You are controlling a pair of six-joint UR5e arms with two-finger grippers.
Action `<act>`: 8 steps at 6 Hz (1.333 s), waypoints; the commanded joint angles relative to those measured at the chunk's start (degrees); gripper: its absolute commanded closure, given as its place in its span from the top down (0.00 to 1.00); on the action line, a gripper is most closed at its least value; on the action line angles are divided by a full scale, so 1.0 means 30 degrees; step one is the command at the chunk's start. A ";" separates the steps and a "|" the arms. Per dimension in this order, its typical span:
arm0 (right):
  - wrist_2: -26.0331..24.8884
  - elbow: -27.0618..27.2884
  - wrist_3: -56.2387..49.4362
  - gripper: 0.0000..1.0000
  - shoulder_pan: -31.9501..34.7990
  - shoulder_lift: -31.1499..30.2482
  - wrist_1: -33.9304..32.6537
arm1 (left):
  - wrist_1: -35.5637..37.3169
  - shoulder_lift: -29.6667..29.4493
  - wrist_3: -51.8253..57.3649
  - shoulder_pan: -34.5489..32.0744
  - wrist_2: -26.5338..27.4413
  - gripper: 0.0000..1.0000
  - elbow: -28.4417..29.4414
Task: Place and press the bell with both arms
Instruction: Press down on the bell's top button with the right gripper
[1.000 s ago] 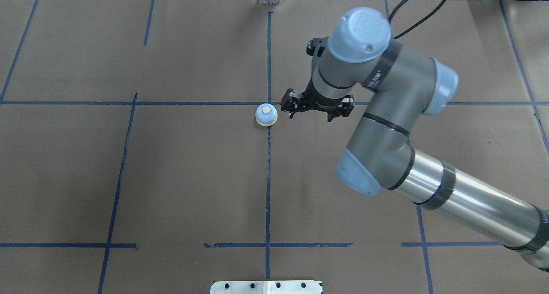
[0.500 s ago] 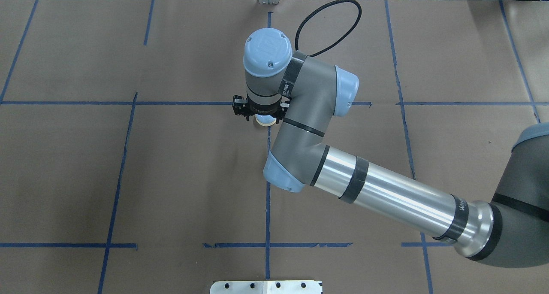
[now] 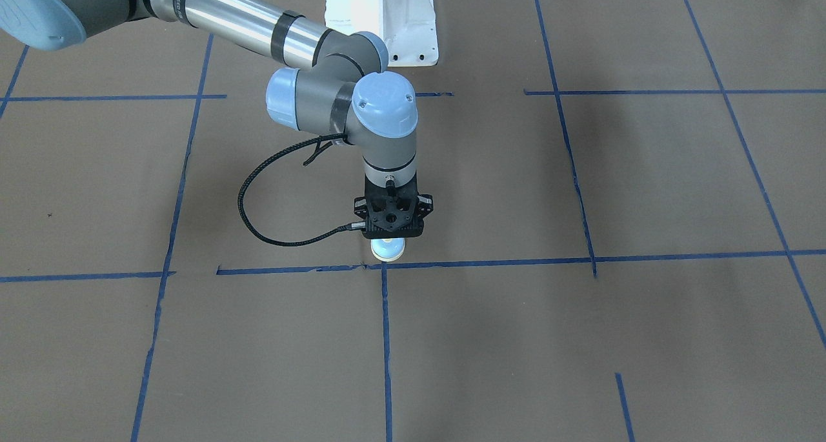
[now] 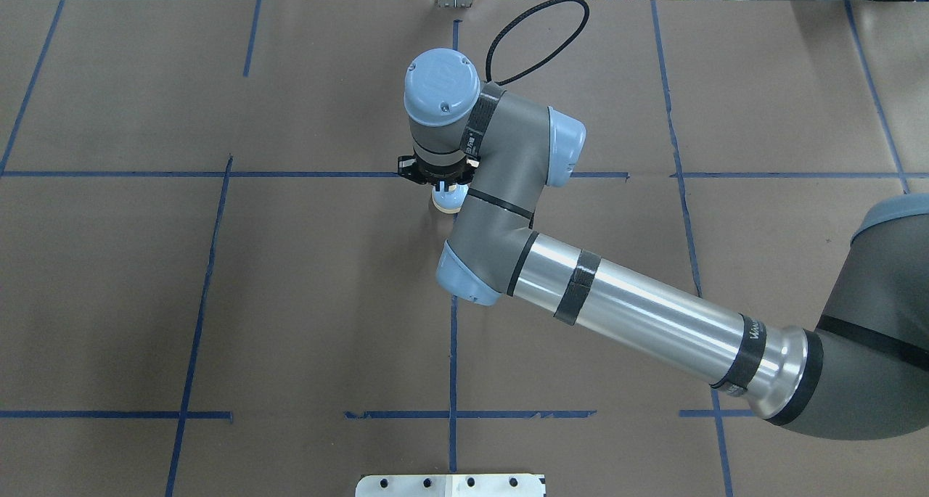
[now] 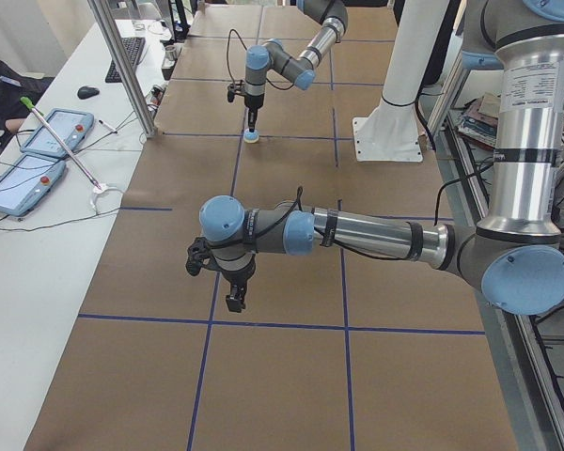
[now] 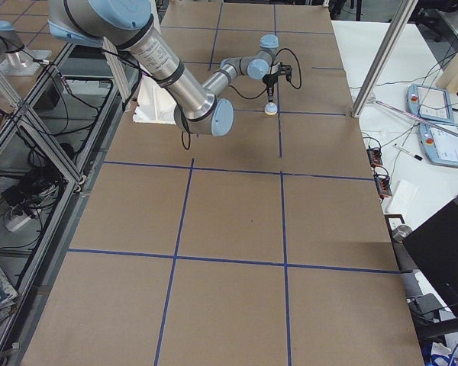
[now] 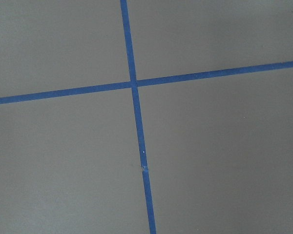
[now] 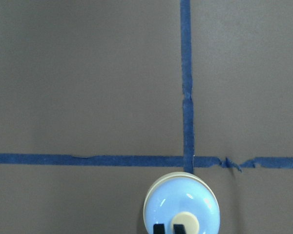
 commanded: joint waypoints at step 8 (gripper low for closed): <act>-0.0010 -0.0483 -0.1297 0.18 0.0140 0.0060 -0.0707 | 0.0000 0.0001 -0.0045 0.0023 -0.0062 1.00 0.0020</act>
